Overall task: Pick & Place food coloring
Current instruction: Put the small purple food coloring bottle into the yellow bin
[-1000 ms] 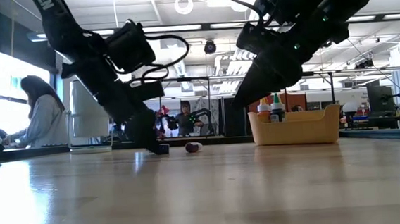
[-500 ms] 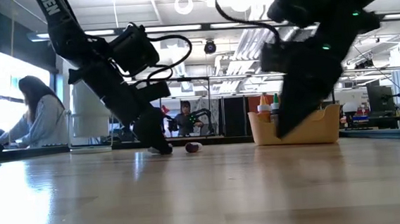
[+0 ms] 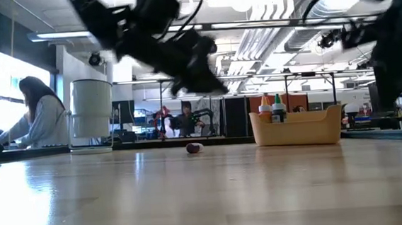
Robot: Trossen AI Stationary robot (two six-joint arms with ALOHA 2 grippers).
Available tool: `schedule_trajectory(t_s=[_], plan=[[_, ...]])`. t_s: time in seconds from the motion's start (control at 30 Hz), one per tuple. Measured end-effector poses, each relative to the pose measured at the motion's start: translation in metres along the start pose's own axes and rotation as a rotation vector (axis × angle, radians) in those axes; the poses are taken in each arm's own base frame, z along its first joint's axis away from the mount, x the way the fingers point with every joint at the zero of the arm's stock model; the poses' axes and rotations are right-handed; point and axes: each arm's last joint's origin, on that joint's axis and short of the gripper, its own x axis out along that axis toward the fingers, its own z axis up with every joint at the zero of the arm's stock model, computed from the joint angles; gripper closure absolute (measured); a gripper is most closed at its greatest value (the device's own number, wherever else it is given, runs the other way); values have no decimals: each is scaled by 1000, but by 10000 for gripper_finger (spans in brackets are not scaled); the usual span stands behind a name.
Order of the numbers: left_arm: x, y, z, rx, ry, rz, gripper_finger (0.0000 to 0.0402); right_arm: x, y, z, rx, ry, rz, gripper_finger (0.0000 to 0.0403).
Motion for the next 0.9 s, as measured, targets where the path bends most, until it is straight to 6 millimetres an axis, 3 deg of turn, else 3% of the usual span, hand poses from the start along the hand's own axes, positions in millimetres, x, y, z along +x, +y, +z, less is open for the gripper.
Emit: schedule_trajectory(t_s=[0.17,0.43,0.57,0.73,0.9], plan=[[37,-21,53,84,-100,-51,330,-29,-35,-12,119,-169,-10,265],[126,-44,89,207,-92,52,329,-48,-56,-16,200,-327,130,265],[157,-50,98,262,-79,98,327,-49,-55,-17,187,-322,137,265],[180,-49,98,276,-93,156,309,-48,-54,-18,178,-312,137,265],[187,-40,94,271,-72,176,273,-48,-53,-18,180,-306,145,265]])
